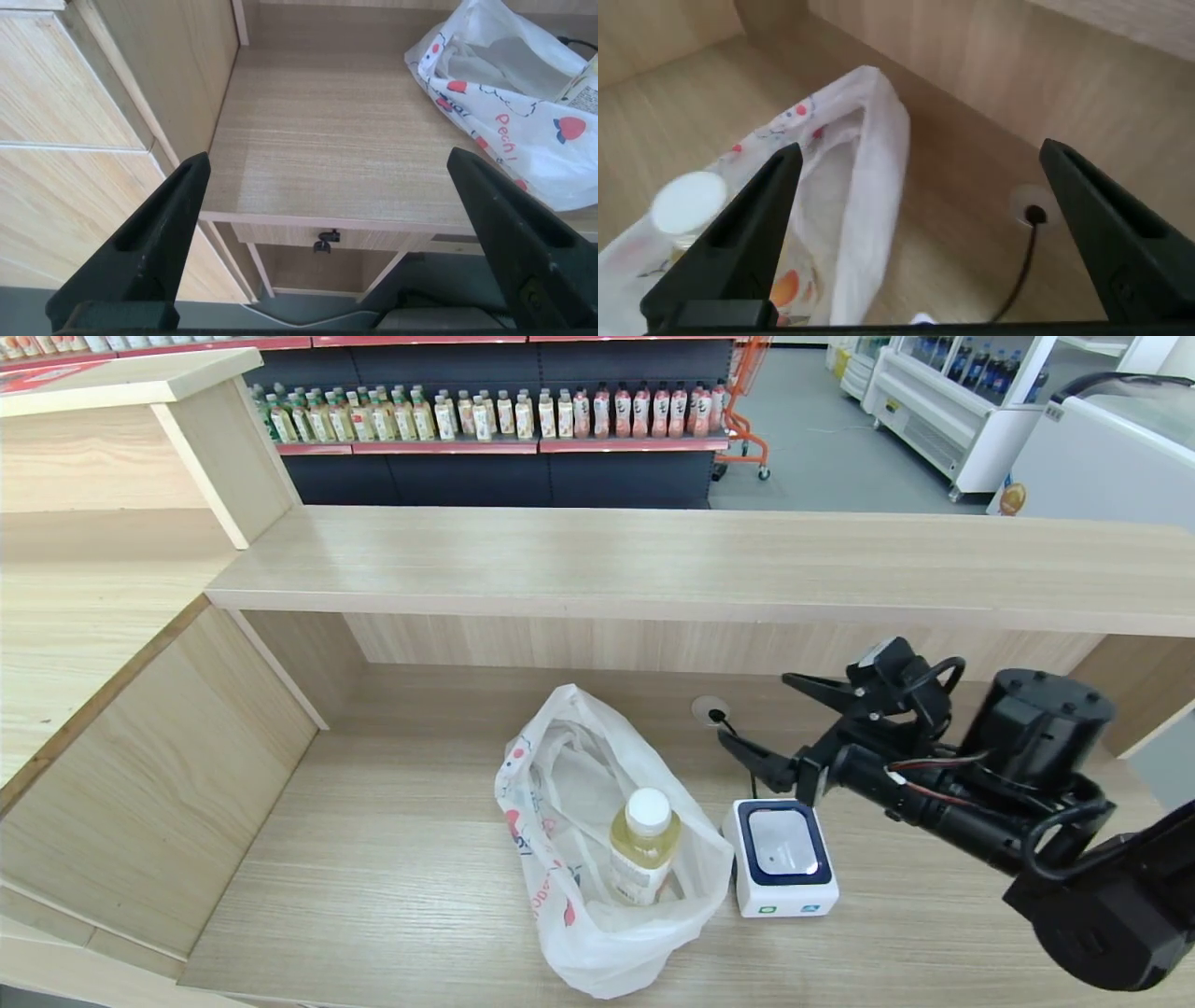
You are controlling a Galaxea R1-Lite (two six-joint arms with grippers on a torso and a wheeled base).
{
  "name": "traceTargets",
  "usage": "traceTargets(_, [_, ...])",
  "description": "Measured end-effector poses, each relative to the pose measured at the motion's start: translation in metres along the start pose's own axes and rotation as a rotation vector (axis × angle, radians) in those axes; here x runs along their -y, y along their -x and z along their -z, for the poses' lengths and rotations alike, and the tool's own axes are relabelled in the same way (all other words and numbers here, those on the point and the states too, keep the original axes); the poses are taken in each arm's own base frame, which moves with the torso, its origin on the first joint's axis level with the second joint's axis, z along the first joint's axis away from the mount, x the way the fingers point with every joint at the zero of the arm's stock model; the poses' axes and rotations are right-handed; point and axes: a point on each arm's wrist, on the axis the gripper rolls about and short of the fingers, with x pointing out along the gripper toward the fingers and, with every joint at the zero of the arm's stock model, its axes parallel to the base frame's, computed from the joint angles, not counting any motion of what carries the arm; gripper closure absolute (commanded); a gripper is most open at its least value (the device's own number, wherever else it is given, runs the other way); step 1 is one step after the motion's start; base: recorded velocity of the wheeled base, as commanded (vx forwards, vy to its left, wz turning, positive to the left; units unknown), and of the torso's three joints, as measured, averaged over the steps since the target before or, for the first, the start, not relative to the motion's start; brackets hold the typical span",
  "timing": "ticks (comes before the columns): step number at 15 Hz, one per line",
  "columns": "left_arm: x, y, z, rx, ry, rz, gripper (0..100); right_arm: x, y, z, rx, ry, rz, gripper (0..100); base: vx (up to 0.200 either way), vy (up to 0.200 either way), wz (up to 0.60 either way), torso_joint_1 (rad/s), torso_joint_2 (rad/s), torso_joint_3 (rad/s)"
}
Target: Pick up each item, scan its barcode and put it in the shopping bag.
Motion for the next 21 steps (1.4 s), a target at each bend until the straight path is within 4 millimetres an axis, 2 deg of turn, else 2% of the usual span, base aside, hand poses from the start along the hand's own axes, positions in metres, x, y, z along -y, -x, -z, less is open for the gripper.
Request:
traceTargets(2, [0.000,0.000,0.000,0.000,0.001,0.000,0,0.010,0.029,-0.005,-0.065,-0.014,0.078,0,0.000,-0.200,0.00,-0.002,0.00,0.005])
traceTargets(5, [0.000,0.000,0.000,0.000,0.001,0.000,0,0.023,0.083,0.001,-0.163,-0.047,0.213,0,0.000,-0.200,0.00,0.002,0.00,0.006])
traceTargets(7, [0.000,0.000,0.000,0.000,0.001,-0.001,0,0.032,0.107,0.005,-0.202,-0.072,0.305,0,0.000,-0.200,0.00,0.007,0.00,0.007])
traceTargets(11, [0.000,0.000,0.000,0.000,0.005,0.000,0,0.032,0.132,0.012,-0.296,-0.168,0.369,0,0.000,-0.050,0.00,0.001,0.00,0.003])
traceTargets(15, [0.000,0.000,0.000,0.000,0.006,-0.001,0,0.022,0.147,0.011,-0.360,-0.248,0.371,0,-0.200,0.000,0.00,0.005,0.01,-0.001])
traceTargets(19, [0.000,0.000,0.000,0.000,0.004,-0.001,0,0.019,0.154,0.004,-0.344,-0.247,0.392,0,-0.200,0.000,0.00,-0.011,0.00,0.005])
traceTargets(21, [0.000,0.000,0.000,0.000,0.004,0.000,0,0.022,0.158,0.006,-0.357,-0.246,0.442,0,0.000,0.000,0.00,0.000,0.00,0.000])
